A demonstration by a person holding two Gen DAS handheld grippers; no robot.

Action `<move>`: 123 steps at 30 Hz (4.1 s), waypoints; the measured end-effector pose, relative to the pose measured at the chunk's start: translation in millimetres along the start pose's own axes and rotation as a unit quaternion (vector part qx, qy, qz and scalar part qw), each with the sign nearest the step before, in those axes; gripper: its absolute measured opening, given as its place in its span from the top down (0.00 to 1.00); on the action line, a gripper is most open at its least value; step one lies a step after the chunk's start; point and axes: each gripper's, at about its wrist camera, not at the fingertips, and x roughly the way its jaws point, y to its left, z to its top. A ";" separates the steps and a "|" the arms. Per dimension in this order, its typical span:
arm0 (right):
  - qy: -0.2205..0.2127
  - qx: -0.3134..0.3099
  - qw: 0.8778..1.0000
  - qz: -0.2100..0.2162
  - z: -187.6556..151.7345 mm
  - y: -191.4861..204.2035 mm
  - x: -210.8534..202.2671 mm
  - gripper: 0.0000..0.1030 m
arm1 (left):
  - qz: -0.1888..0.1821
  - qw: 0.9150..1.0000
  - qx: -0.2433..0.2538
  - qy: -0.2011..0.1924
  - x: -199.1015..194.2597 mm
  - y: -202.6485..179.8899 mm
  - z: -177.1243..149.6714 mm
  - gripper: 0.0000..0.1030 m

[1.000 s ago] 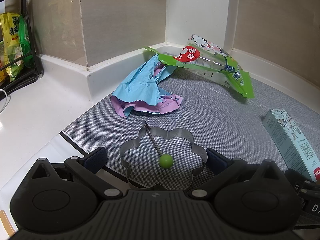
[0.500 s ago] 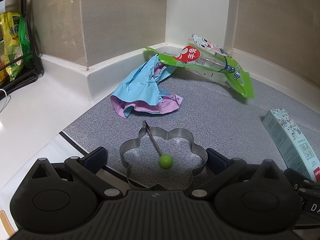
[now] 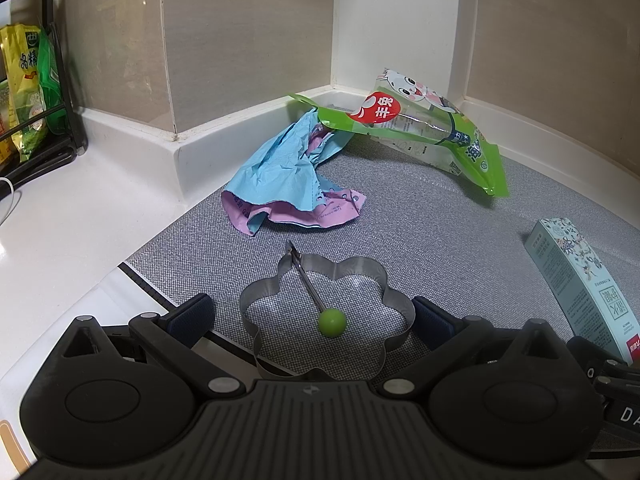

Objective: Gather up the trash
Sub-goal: 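Grasp the toothpaste box end with the right gripper while the left gripper hovers over the cutter, then lift the toothpaste box with the right gripper while the left gripper carries the flower cutter toward the bin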

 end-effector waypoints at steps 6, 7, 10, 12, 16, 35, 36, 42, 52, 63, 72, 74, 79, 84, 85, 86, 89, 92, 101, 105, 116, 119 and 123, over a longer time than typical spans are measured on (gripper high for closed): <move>0.000 0.000 1.000 0.000 -0.3 0.3 -0.1 0.00 | 0.000 1.000 0.001 0.000 0.3 -0.2 0.2 0.00; 0.000 0.000 1.000 0.000 -0.3 0.3 -0.2 0.00 | 0.000 1.000 0.001 0.000 0.8 0.1 0.7 0.00; 0.000 0.000 1.000 0.000 -0.3 0.4 0.2 0.00 | 0.001 1.000 0.002 0.000 1.1 -0.6 1.5 0.00; 0.000 0.000 1.000 0.000 -0.4 0.5 0.2 0.00 | 0.002 1.000 0.002 0.000 1.3 -0.8 1.4 0.00; -0.002 0.001 1.000 0.002 -0.7 0.6 -0.4 0.01 | 0.009 1.000 0.000 0.004 0.2 -2.1 2.0 0.02; -0.087 0.067 0.991 0.074 1.1 -15.0 -25.7 0.60 | -0.032 0.997 -0.003 -0.070 -98.3 17.6 -5.1 0.14; -0.088 0.068 0.991 0.076 0.8 -15.8 -25.6 0.60 | -0.034 0.997 -0.005 -0.075 -107.6 20.6 -7.7 0.14; -0.086 0.079 0.990 0.082 -0.9 -19.3 -22.4 0.60 | -0.025 0.995 0.008 -0.093 -171.6 40.4 -36.4 0.14; -0.093 0.085 0.989 0.082 -4.8 -21.6 -26.9 0.60 | 0.016 0.998 0.002 -0.068 -263.4 84.0 -92.7 0.14; -0.127 0.016 0.988 0.089 -33.7 -10.3 -113.9 0.60 | 0.023 0.998 -0.025 -0.059 -312.6 125.4 -133.2 0.14; -0.164 -0.024 0.978 0.125 -63.4 -5.5 -199.4 0.60 | 0.027 0.997 -0.034 -0.059 -337.9 147.4 -165.0 0.14; -0.169 -0.029 0.976 0.136 -71.6 -4.2 -217.9 0.60 | 0.031 0.997 -0.034 -0.060 -343.0 151.5 -172.0 0.14; -0.169 -0.050 0.968 0.176 -99.8 2.5 -259.4 0.60 | 0.038 0.997 -0.034 -0.054 -353.7 163.1 -193.7 0.14; -0.146 -0.087 0.960 0.224 -141.7 14.6 -295.5 0.60 | 0.055 0.997 -0.032 -0.038 -361.7 173.7 -226.9 0.14; -0.137 -0.094 0.958 0.232 -150.5 18.1 -300.1 0.60 | 0.061 0.997 -0.030 -0.036 -362.5 174.8 -234.3 0.14; -0.126 -0.099 0.958 0.240 -159.5 21.4 -303.8 0.60 | 0.067 0.997 -0.029 -0.032 -363.1 176.4 -242.1 0.14; -0.086 -0.109 0.955 0.261 -185.9 31.8 -310.1 0.60 | 0.073 0.997 -0.036 -0.015 -362.3 180.9 -261.7 0.14; -0.051 -0.125 0.953 0.272 -208.7 44.2 -310.2 0.60 | 0.077 0.996 -0.046 0.002 -359.3 183.1 -280.4 0.14; -0.006 -0.156 0.951 0.266 -243.7 64.3 -304.3 0.60 | 0.079 0.996 -0.036 0.030 -348.0 174.3 -300.1 0.14; 0.000 -0.160 0.952 0.261 -246.0 65.5 -300.6 0.60 | 0.076 0.996 -0.037 0.036 -344.2 173.5 -300.7 0.14; 0.012 -0.168 0.951 0.259 -248.4 72.0 -291.3 0.60 | 0.072 0.995 -0.040 0.051 -335.8 173.5 -300.8 0.14; 0.017 -0.170 0.951 0.259 -247.7 73.2 -289.1 0.60 | 0.071 0.995 -0.040 0.057 -332.6 172.3 -300.9 0.14; 0.020 -0.174 0.950 0.260 -248.4 74.5 -287.9 0.60 | 0.070 0.995 -0.037 0.067 -328.5 171.7 -301.2 0.14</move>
